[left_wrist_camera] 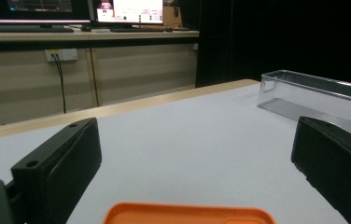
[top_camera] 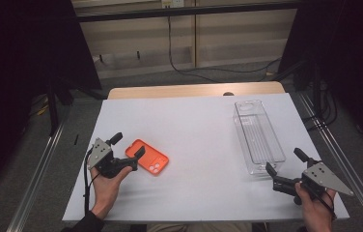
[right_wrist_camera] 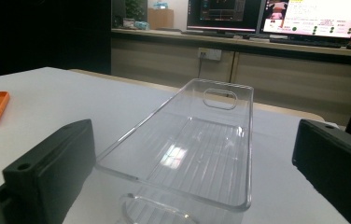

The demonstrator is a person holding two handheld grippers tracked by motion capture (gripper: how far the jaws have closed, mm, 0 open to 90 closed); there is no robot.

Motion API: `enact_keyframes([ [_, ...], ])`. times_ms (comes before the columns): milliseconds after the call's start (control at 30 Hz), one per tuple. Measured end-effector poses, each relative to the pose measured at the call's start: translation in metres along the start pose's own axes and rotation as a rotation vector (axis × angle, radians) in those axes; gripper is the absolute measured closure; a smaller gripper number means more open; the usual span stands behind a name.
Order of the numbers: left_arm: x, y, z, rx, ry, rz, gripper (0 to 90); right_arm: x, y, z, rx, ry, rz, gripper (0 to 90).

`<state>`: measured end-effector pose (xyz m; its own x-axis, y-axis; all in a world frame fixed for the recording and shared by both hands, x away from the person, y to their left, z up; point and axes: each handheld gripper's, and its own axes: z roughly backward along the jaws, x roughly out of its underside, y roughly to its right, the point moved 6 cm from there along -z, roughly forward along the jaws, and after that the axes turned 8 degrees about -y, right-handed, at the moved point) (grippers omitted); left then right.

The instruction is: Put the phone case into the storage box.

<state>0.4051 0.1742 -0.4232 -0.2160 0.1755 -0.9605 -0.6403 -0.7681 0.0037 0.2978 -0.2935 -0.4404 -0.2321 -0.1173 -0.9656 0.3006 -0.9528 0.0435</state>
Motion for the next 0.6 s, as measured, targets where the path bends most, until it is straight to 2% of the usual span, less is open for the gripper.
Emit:
enact_keyframes([
  [33, -0.001, 0.0, -0.002, 0.007, 0.002, -0.004, 1.8, 0.0, 0.0, 0.0, 0.004, -0.001, 0.003, 0.0],
  [100, -0.002, -0.001, -0.006, 0.014, 0.003, 0.02, 1.8, 0.0, 0.0, 0.0, 0.006, -0.001, 0.0, 0.0],
  [133, -0.003, -0.002, -0.008, 0.026, 0.008, 0.05, 2.4, 0.0, 0.0, 0.001, 0.005, 0.002, -0.002, 0.0],
  [167, -0.003, -0.003, -0.009, 0.029, 0.008, 0.052, 2.7, 0.0, 0.0, 0.001, 0.003, 0.001, -0.001, 0.0],
  [433, -0.005, -0.009, -0.02, 0.005, 0.008, 0.029, 2.5, 0.0, 0.0, 0.0, 0.001, -0.001, 0.002, 0.0],
  [500, -0.007, -0.009, -0.024, 0.009, 0.008, 0.035, 2.5, 0.0, 0.0, 0.0, 0.001, -0.001, 0.001, 0.0],
  [533, -0.008, -0.011, -0.026, 0.005, 0.001, 0.016, 2.5, 0.0, 0.0, 0.0, 0.001, -0.001, 0.002, 0.0],
  [600, -0.008, -0.01, -0.029, 0.011, 0.002, 0.022, 3.7, 0.0, 0.0, 0.0, 0.002, -0.001, 0.001, 0.0],
])
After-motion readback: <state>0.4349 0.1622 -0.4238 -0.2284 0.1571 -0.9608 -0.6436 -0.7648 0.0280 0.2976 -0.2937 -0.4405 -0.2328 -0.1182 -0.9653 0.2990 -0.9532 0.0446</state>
